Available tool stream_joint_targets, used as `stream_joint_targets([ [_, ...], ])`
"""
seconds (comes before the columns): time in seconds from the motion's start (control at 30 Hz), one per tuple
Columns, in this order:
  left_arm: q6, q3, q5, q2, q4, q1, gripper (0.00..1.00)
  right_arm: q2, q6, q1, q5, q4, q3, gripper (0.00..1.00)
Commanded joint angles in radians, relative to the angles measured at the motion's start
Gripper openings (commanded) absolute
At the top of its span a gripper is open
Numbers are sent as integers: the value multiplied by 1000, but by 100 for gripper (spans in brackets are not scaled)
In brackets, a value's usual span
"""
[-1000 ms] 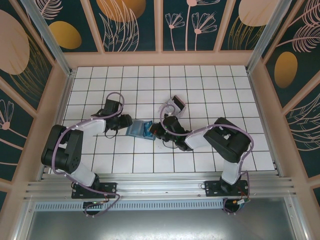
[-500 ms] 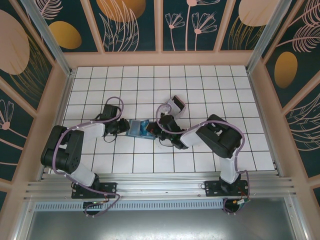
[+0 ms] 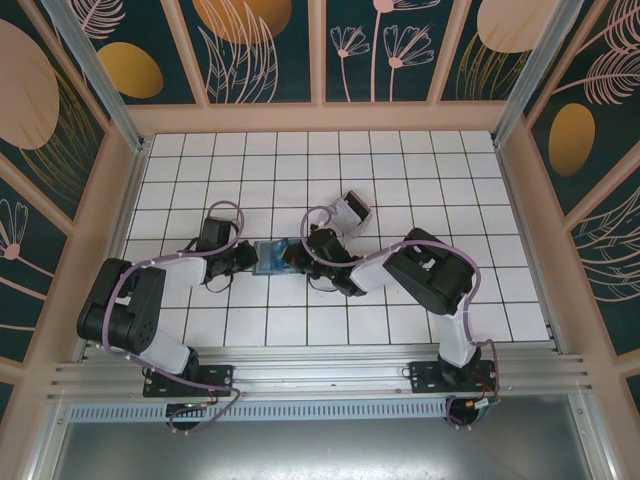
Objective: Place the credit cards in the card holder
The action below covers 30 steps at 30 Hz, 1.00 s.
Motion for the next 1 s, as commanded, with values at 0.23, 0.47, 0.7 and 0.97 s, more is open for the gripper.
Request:
stream_joint_targets([
  [0.23,-20,-41,104,-8,-55,-22,16,63,-55,58,-21,-98,78,5],
  [0.47,-9,-32,95,-7,-69,-22,16,-63,-157,54,83,-276,91,30],
  [0.7,-3,-31,90,-4,-73,-22,16,-188,-269,51,214,-491,125,39],
  [0.97,-8,-36,96,1,-61,-22,16,-158,-325,26,171,-544,166,19],
])
